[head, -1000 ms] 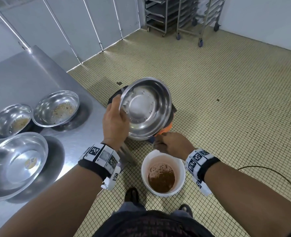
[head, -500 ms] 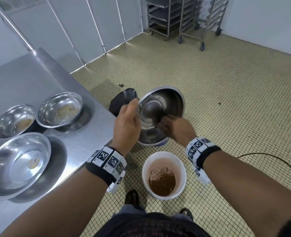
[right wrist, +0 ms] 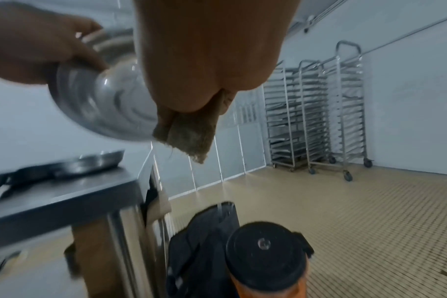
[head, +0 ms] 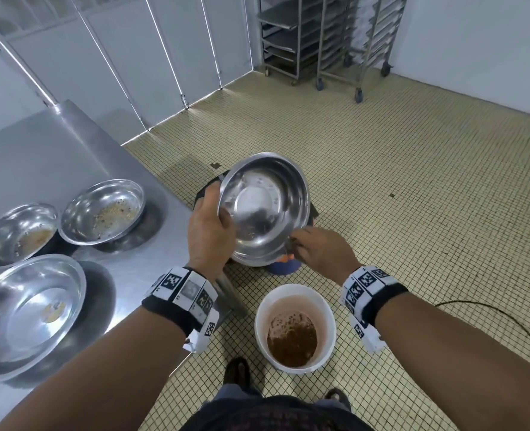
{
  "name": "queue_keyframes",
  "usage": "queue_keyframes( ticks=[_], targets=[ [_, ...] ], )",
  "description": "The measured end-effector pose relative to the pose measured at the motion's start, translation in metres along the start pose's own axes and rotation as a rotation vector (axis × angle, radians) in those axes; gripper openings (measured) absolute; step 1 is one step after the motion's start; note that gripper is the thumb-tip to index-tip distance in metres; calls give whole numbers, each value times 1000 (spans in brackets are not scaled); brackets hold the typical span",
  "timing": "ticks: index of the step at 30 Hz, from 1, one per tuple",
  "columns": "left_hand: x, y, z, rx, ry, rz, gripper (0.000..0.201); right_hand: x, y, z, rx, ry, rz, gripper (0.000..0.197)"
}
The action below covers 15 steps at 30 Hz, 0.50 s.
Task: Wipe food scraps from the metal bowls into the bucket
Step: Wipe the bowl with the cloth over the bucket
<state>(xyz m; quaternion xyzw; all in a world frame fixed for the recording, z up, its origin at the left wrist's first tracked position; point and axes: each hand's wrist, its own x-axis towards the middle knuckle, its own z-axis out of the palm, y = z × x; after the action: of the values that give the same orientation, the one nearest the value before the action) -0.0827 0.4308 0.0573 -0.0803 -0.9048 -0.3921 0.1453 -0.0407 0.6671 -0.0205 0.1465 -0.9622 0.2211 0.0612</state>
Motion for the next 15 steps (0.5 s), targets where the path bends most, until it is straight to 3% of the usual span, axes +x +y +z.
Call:
queue_keyframes(
  ticks=[5,9,12,15],
  targets=[
    [-5,3,-1,-7,-47,57,39,29,-6,-40,88,313,18,24],
    [-6,6,-4,-40,-94,84,38,56,-20,-77,54,466,-6,31],
    [-7,14,-8,-74,-107,89,29,69,-28,-97,31,472,-49,35],
    [-6,20,-12,-143,-149,32,24,75,-25,-111,6,386,28,49]
  ],
)
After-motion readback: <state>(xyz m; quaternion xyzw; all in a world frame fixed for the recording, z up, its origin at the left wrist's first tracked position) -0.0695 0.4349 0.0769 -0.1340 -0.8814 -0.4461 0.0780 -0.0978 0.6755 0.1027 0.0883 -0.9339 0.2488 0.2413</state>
